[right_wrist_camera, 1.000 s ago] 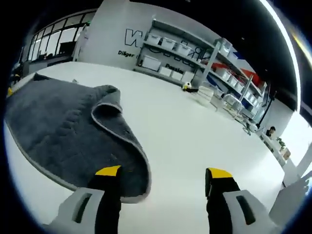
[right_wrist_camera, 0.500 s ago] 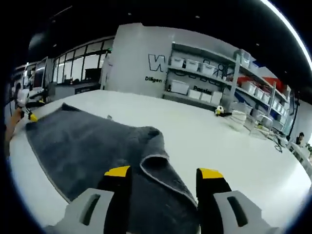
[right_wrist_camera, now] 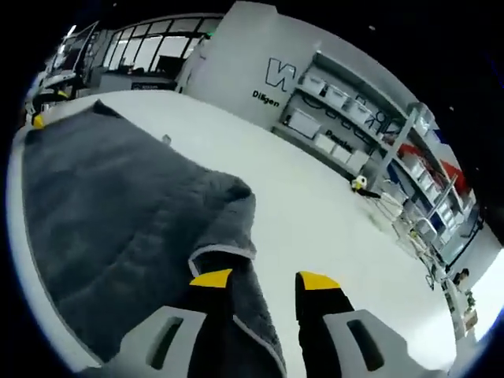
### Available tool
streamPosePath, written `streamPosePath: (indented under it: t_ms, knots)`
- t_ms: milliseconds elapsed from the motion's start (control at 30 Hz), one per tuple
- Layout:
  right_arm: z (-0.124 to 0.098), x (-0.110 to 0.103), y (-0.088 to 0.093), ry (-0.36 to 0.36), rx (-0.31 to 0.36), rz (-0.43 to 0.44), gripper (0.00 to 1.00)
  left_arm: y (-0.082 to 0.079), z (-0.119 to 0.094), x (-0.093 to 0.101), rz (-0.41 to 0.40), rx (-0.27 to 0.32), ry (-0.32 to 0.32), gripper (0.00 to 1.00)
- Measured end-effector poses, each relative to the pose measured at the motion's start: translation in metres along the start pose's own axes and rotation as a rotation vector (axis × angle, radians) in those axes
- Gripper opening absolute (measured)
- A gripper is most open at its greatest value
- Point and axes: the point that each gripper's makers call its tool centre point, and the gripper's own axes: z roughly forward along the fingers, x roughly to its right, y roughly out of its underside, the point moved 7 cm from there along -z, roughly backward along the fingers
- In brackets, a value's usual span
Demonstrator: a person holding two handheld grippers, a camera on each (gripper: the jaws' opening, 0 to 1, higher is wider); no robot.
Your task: Open the folded towel by lifting each exposed corner and separating the folded layers until the towel lies flat within the target outline without major curled edges
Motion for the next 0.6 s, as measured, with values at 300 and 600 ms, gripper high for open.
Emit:
streamPosePath:
  t_ms: [300, 600]
  knots:
    - [0.027, -0.011, 0.003, -0.068, -0.038, -0.051, 0.24, -0.001, -0.002, 0.003, -0.013, 0.009, 0.015, 0.92]
    - [0.043, -0.011, -0.007, -0.047, -0.031, -0.135, 0.00, -0.001, -0.003, 0.002, -0.016, 0.005, 0.018, 0.92]
